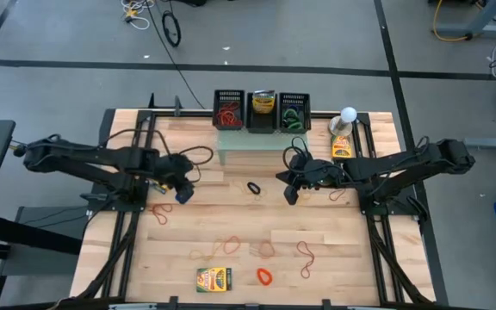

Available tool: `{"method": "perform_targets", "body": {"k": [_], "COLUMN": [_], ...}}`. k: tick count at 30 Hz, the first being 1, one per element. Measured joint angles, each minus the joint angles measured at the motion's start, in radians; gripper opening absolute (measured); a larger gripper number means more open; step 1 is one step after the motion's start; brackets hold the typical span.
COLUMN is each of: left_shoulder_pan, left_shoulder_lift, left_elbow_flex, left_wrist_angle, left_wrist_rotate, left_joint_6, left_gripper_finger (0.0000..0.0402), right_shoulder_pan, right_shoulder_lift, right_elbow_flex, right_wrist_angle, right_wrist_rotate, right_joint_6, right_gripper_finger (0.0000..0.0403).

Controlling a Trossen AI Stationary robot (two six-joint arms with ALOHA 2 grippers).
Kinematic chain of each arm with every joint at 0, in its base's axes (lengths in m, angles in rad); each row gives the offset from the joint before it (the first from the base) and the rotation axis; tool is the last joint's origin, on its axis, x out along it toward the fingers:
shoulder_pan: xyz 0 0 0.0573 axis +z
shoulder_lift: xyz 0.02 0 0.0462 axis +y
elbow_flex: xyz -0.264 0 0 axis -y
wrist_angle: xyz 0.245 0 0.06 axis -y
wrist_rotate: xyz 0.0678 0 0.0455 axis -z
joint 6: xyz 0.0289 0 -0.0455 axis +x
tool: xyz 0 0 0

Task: Pick & Place Office Desk Supplies
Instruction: Put the red rubber band into the left black bin on the shelf

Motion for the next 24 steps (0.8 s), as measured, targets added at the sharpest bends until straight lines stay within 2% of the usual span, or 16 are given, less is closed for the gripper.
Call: {"method": "perform_targets", "body": {"k": [5, 11, 14, 20, 24], "left_shoulder_pan": [-0.046, -0.097, -0.157, -0.254, -0.276], "left_shoulder_lift": [0.021, 0.036, 0.038, 0.039, 0.039], "left_elbow_flex": [-0.007, -0.007, -0.008, -0.064, -0.132], "left_wrist_angle": [-0.106, -0.280, -0.315, -0.312, -0.309], "left_wrist_rotate": [-0.054, 0.045, 0.051, -0.023, -0.018], "left_joint_6": [-0.098, -0.151, -0.133, -0.158, -0.200], "left_gripper_finger": [0.0064, 0.0129, 0.0153, 0.0167, 0.0168], "right_shoulder_pan": [0.000, 0.000, 0.000, 0.000, 0.000], "right_shoulder_lift": [0.000, 0.000, 0.000, 0.000, 0.000], "right_elbow_flex": [0.000, 0.000, 0.000, 0.000, 0.000], "right_wrist_angle": [0.004, 0.011, 0.012, 0.016, 0.019], "right_wrist_rotate": [0.000, 0.000, 0.000, 0.000, 0.000], "right_joint_6": [-0.002, -0.002, -0.005, -0.005, -0.005], "right_gripper_finger": [0.0008, 0.0008, 0.0008, 0.0009, 0.0009]}}
